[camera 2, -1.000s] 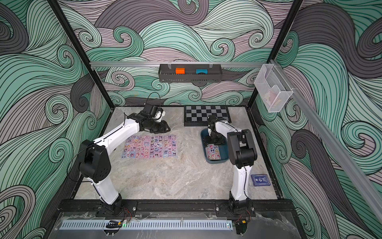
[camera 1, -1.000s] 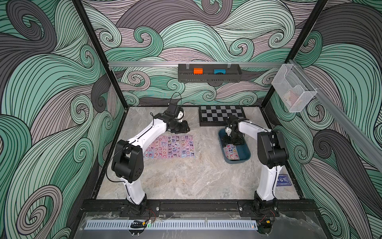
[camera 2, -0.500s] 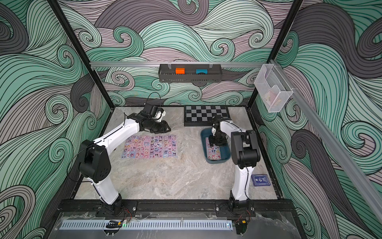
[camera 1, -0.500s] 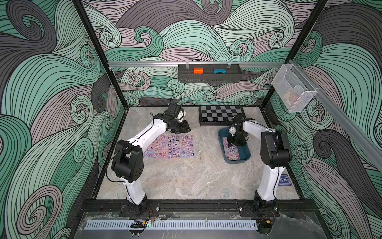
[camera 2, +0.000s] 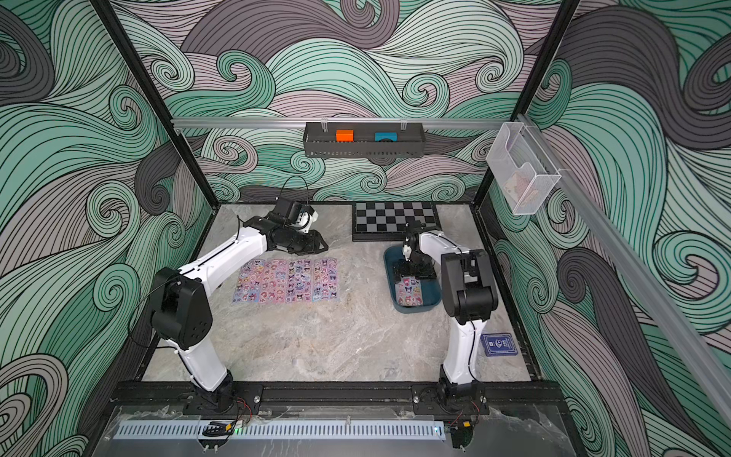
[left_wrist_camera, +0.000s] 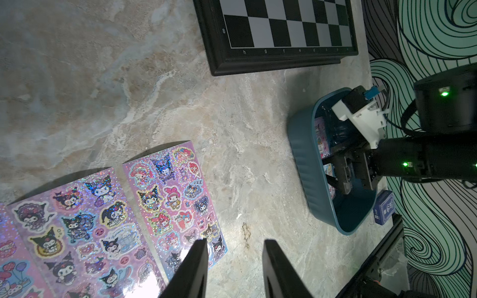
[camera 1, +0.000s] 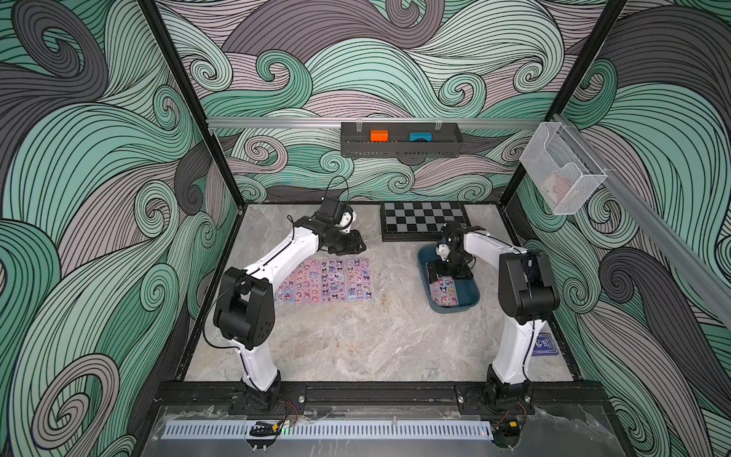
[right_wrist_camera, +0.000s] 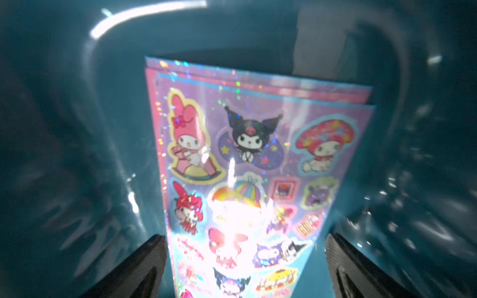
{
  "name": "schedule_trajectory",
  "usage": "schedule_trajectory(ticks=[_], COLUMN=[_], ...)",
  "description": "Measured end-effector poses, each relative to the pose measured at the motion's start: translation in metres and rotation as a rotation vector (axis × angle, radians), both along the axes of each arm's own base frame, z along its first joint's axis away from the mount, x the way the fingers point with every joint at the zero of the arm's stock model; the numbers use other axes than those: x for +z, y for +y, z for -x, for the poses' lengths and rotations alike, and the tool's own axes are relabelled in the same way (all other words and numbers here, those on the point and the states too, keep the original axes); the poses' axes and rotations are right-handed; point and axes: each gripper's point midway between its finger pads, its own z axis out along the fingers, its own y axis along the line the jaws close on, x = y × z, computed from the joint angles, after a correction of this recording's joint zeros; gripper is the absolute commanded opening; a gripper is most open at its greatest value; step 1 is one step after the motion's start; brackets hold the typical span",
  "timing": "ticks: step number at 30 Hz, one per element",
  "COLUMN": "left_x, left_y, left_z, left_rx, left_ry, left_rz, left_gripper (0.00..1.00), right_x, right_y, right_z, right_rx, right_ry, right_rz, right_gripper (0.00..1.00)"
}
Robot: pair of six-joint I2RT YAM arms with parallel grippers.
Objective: Take the stickers out of the storage box
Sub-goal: Pick up the sticker from the storage box.
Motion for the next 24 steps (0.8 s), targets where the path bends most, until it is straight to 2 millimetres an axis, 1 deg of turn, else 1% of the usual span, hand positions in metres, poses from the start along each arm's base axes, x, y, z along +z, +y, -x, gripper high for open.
schedule_trajectory(ticks=[3,8,12,15,16,24], left_x=[0.0,0.0,0.0,0.0,0.0,0.001], left_y=[0.0,-0.001,-0.001,-0.001,-0.001,-0.001], left_z=[0.0,0.0,0.001,0.001,0.001,0.001], left_rx=[-0.001,-0.002,-0.004,-0.004,-0.004,-0.005], left_ry=[0.0,0.001,0.002,0.002,0.002,0.003], left_rz=[0.002,0.003,0.006,0.006,0.005,0.007], left_gripper=[0.4,0.4,0.4,0.4,0.4,0.4], right_x=[-0.001,-0.001,0.0,0.004,0.006,0.034], right_y=[0.001,0.001,0.001,0.001,0.001,0.002], right_z=[-0.003,-0.004,-0.004,-0.001,-0.001,-0.003], right_rx=[-0.002,-0.01,-0.015,-0.021,-0.021,-0.025], right_ry=[0.0,-0.003,-0.005,-0.008,-0.013,-0.086], right_rz=[0.006,0.005,0.001,-0.008,-0.011,-0.039], right_gripper=[0.82,0.7,0.55,0.47,0.45,0.43])
